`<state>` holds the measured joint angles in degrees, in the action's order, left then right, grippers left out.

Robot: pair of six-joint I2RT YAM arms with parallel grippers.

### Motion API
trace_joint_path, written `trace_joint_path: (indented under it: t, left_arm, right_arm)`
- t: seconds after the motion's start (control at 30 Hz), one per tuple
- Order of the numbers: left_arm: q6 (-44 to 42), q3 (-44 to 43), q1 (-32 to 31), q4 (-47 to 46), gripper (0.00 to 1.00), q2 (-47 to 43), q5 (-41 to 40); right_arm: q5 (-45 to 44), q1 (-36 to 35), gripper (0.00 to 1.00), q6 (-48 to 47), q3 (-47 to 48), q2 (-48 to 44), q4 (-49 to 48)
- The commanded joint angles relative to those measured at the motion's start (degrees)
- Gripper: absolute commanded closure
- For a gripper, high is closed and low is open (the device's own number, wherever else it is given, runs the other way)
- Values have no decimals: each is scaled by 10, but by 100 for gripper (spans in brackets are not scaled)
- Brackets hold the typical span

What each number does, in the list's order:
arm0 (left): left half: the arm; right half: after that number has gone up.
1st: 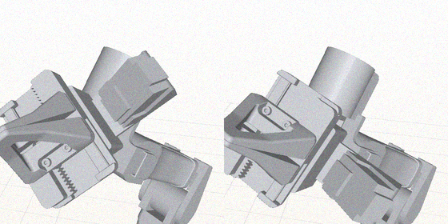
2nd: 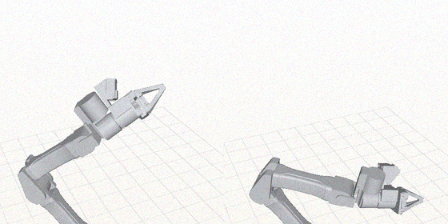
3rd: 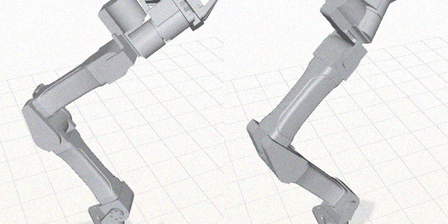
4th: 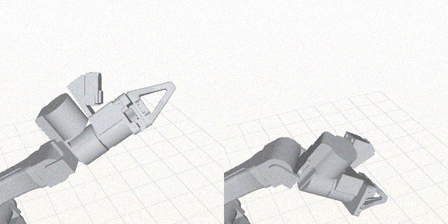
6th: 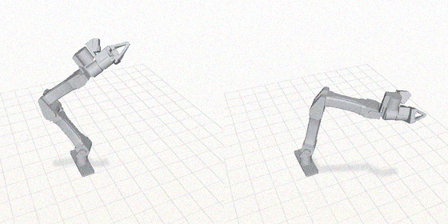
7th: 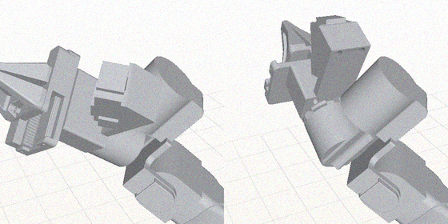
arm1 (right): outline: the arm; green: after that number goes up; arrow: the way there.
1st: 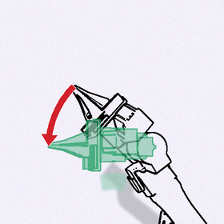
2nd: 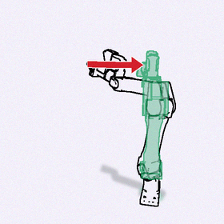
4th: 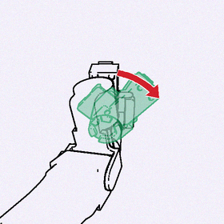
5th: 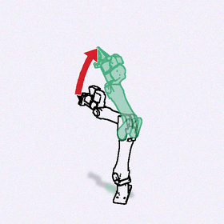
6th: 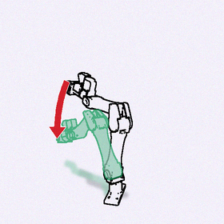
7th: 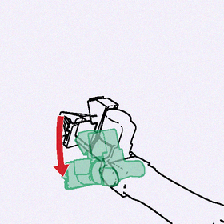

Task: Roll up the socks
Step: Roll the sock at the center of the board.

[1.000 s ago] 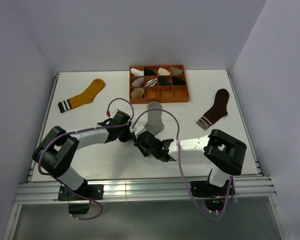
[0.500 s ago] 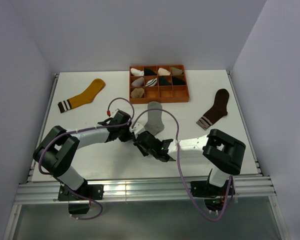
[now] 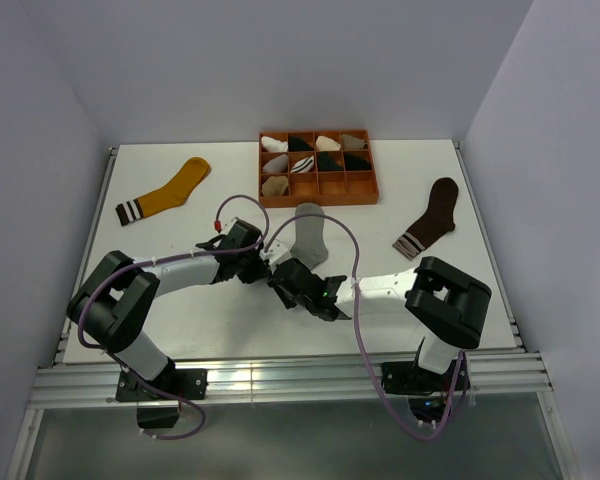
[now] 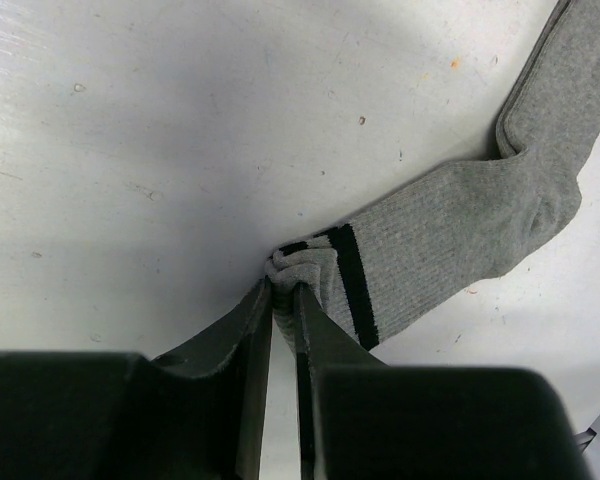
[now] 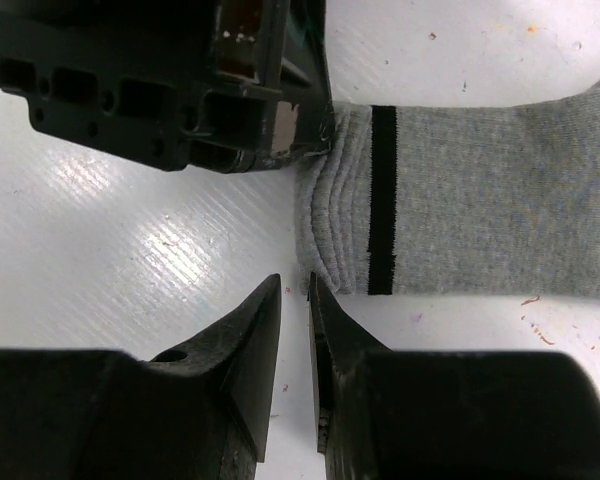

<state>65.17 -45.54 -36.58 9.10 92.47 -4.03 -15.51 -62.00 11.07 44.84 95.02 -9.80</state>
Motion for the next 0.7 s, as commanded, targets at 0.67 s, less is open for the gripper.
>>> trace_joint_path:
  t: [0.67]
  left_arm:
    - [-29, 8, -1, 58, 82, 35, -26]
  right_arm:
    - [-27, 9, 69, 7, 51, 47, 28]
